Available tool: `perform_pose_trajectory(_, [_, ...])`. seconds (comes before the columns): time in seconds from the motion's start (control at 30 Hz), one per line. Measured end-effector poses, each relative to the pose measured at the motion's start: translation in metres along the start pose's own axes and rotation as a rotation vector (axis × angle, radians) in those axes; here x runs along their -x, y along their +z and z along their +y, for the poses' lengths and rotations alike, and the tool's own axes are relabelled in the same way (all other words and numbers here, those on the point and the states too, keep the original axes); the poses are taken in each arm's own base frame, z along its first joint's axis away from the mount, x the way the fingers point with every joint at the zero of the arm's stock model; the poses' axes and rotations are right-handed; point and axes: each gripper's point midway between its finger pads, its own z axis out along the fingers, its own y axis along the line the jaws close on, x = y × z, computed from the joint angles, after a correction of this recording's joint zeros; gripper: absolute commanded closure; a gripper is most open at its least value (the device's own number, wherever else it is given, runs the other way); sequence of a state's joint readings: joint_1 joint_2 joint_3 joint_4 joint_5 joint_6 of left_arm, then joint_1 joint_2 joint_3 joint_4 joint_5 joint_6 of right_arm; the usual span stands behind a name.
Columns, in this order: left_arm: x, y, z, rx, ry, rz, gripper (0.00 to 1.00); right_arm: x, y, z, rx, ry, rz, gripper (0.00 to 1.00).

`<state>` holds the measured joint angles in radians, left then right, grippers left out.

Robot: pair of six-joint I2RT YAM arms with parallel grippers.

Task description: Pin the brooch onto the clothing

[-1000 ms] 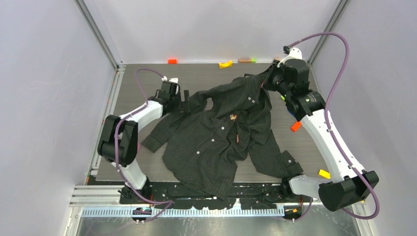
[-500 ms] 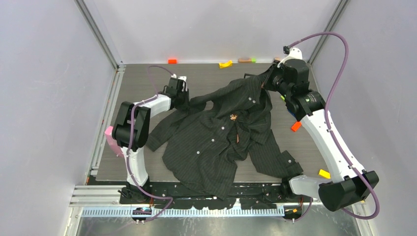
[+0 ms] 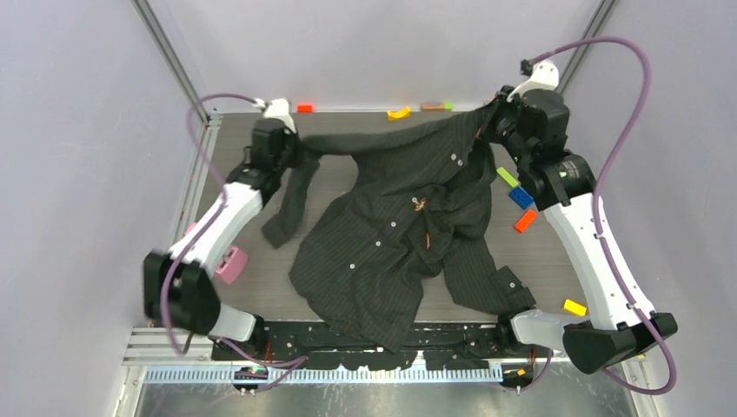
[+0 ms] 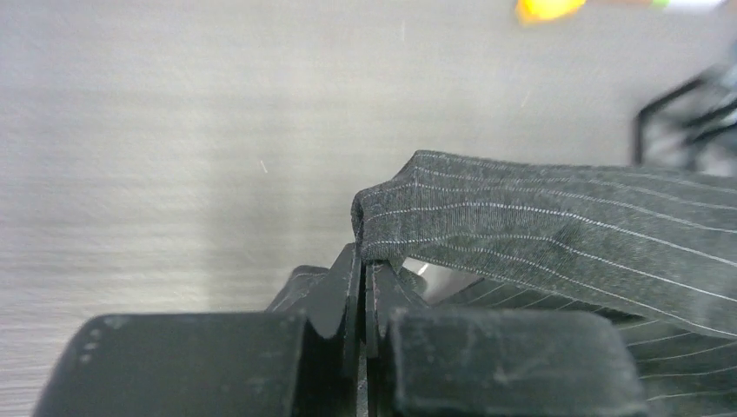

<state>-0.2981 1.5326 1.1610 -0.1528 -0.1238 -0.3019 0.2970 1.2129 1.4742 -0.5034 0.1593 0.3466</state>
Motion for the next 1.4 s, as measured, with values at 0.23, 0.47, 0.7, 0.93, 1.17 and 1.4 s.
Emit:
perform_pose_trajectory(0.23, [0.178, -0.192, -0.004, -0.056, -0.007, -0.525, 1.0, 0.093, -0.057, 0.016, 0.039, -0.001, -0.246, 0.99])
perform_pose_trajectory(0.47, [0.234, -0.357, -0.012, -0.164, 0.058, -0.782, 1.0, 0.179, -0.182, 0.037, 0.204, 0.017, -0.558, 0.99])
perform_pose_trajectory(0.7, [0.237, -0.446, -0.031, -0.321, 0.135, -0.846, 1.0, 0.22, -0.297, 0.057, 0.397, -0.017, -0.775, 0.99])
perform_pose_trajectory(0.93, [0.238, -0.477, -0.041, -0.391, 0.176, -0.877, 1.0, 0.23, -0.323, 0.062, 0.434, -0.061, -0.832, 1.0])
perform_pose_trajectory(1.17, [0.232, -0.382, -0.03, -0.258, 0.198, -0.772, 1.0, 0.227, -0.232, 0.056, 0.292, -0.121, -0.768, 1.0])
perform_pose_trajectory(1.4, [0.212, -0.155, 0.023, 0.068, 0.237, -0.449, 0.81, 0.15, 0.041, 0.04, 0.092, -0.212, -0.464, 0.89])
